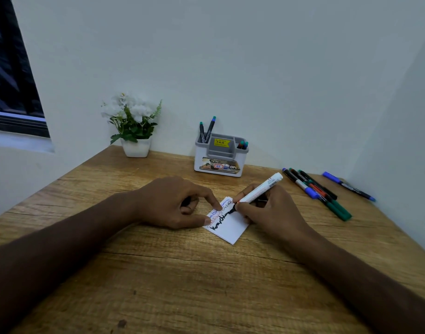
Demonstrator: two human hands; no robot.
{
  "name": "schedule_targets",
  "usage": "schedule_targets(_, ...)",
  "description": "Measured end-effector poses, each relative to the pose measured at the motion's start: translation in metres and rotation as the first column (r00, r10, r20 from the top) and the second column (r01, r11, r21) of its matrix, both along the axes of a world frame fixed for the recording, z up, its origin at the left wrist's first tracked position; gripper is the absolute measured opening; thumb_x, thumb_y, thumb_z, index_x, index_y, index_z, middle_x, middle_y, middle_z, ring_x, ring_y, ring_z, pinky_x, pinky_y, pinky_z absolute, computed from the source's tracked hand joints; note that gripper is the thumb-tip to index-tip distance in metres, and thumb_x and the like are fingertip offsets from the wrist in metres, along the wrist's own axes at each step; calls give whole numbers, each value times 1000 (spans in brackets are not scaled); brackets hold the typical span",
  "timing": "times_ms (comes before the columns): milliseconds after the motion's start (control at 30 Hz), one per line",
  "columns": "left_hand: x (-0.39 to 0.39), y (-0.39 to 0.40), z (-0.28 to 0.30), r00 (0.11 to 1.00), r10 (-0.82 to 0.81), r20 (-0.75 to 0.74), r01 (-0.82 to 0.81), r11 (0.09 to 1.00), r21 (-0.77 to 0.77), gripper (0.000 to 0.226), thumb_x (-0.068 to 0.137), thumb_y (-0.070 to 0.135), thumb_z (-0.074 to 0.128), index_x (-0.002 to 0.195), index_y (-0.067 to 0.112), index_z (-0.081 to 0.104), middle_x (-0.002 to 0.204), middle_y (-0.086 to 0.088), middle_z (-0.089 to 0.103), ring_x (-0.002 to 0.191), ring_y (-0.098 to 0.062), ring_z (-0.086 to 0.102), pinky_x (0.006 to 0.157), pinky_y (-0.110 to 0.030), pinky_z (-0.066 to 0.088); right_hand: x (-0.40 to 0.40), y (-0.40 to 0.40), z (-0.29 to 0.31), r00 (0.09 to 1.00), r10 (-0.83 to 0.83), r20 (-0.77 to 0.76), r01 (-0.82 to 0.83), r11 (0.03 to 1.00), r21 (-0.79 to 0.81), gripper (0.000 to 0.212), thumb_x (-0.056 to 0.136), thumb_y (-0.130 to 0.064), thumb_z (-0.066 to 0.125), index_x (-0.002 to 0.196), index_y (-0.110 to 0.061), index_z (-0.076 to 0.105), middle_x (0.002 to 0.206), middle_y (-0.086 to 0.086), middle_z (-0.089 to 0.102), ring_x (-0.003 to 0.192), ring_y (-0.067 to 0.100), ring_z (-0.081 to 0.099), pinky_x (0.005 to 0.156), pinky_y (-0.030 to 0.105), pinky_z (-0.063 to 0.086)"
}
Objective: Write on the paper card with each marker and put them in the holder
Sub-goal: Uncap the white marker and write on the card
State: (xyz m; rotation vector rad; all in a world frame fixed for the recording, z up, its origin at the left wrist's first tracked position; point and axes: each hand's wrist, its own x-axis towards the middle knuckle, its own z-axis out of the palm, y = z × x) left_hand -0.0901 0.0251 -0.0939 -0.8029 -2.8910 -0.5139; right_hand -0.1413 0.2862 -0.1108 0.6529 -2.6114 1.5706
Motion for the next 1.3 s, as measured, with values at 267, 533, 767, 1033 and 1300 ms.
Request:
schedule_targets(267, 1, 0, 0, 1000, 6, 2, -6, 1000, -3, 35, 95, 58, 66, 129, 52, 60, 63, 13, 58, 62, -8, 58, 58, -25, 37, 0, -1, 1, 1000, 18, -19, -17, 1000, 16, 7, 91, -27, 83, 97, -30, 83, 91, -12, 82, 85, 10, 77, 76, 38, 67)
schedule_targets(533, 2, 1, 2, 1000, 8, 5, -8, 1000, 4, 34, 95, 57, 66, 128, 52, 61, 62, 11, 57, 61, -9, 57, 59, -28, 39, -1, 0, 2, 1000, 21, -17, -21, 1000, 3, 4, 87, -24, 82, 88, -28, 82, 85, -9, 82, 80, 14, 77, 75, 44, 67)
schedule_targets(767, 3, 1, 2, 1000, 3, 2, -3, 1000, -3, 34, 95, 56, 67, 128, 53, 61, 62, 12, 57, 61, -9, 57, 60, -33, 43, -5, 1, -1, 1000, 5, -23, -5, 1000, -4, 6, 88, -24, 82, 88, -30, 82, 83, -17, 81, 73, 6, 77, 63, 25, 63)
schedule_targets(1033, 2, 1, 1, 1000, 4, 7, -4, 1000, 8, 34, 95, 57, 66, 128, 53, 60, 63, 11, 57, 61, -9, 57, 60, -29, 41, -8, 1, 0, 999, -36, -14, 36, 999, -8, 5, 89, -25, 82, 92, -30, 82, 89, -10, 81, 82, 8, 77, 72, 31, 67)
schedule_targets(1300, 2, 1, 1, 1000, 4, 5, -4, 1000, 0, 34, 95, 56, 67, 128, 52, 61, 62, 11, 57, 62, -10, 58, 60, -31, 41, -6, 2, 4, 997, -74, -9, 74, 997, -30, 8, 90, -20, 81, 92, -28, 81, 85, -9, 81, 73, 6, 77, 64, 22, 63)
